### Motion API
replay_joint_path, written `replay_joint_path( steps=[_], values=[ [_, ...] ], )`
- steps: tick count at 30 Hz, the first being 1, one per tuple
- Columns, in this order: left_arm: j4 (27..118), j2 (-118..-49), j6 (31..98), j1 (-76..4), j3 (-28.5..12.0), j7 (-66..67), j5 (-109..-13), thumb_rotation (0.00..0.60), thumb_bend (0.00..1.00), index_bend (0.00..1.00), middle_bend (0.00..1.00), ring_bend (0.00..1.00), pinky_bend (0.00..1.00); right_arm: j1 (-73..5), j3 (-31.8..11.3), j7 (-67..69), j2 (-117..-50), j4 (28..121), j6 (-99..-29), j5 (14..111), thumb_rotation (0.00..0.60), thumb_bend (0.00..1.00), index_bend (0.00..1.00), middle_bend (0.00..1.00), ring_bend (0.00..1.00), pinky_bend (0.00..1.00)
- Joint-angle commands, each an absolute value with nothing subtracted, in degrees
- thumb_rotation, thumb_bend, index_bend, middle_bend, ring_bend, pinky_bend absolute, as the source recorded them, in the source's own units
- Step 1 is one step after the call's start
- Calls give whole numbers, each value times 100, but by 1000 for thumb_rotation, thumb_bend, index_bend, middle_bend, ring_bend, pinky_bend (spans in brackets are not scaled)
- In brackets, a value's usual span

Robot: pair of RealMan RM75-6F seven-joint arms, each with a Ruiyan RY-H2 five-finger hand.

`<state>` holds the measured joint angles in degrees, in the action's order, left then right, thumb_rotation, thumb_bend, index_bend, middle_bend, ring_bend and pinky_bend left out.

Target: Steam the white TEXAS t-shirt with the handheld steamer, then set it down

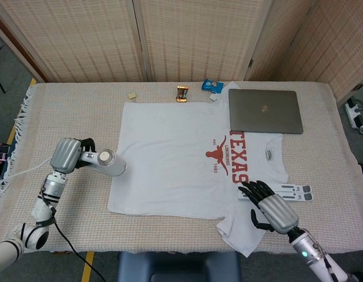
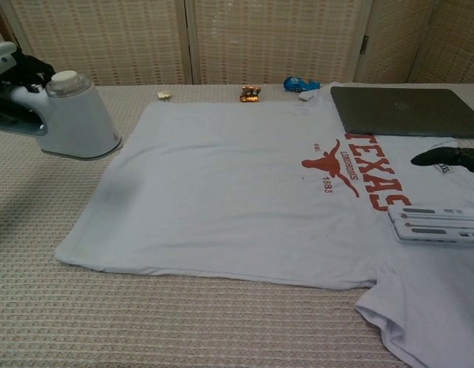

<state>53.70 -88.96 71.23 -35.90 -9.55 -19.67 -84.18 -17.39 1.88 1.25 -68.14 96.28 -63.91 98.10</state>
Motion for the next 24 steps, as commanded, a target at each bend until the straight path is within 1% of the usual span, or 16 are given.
replay_joint_path(
  steps=[1,3,5,7,9,19,24],
  values=[
    [5736,-8898,6984,-3872,-1100,-1495,-8427,600,426,927,1000,928,778,-2016,214,164,-7122,9410,-5997,9790,327,780,0,0,0,0],
    [5804,-9007,6843,-4011,-1182,-1353,-8349,600,426,927,1000,928,778,-2125,193,210,-7286,9244,-5891,9756,317,804,0,0,0,0],
    [5824,-9099,6709,-4128,-1234,-1240,-8288,600,426,928,1000,928,778,-2202,179,214,-7410,9096,-5818,9720,294,835,0,0,0,0],
    [5806,-9226,6585,-4252,-1277,-1062,-8232,600,426,928,1000,927,778,-2270,172,177,-7562,8908,-5764,9690,257,843,0,0,0,0],
    [5766,-9353,6536,-4344,-1302,-938,-8214,600,425,927,1000,927,778,-2319,182,145,-7691,8760,-5726,9676,245,843,0,0,0,0],
    [5299,-10075,6227,-4716,-1347,-442,-8040,600,423,926,1000,926,778,-2570,299,-54,-8241,8173,-5547,9686,247,845,0,0,0,0],
    [5032,-10437,6199,-4825,-1309,-316,-8035,600,422,924,1000,925,778,-2664,335,-27,-8408,7980,-5433,9596,244,844,0,0,0,0]
  ],
)
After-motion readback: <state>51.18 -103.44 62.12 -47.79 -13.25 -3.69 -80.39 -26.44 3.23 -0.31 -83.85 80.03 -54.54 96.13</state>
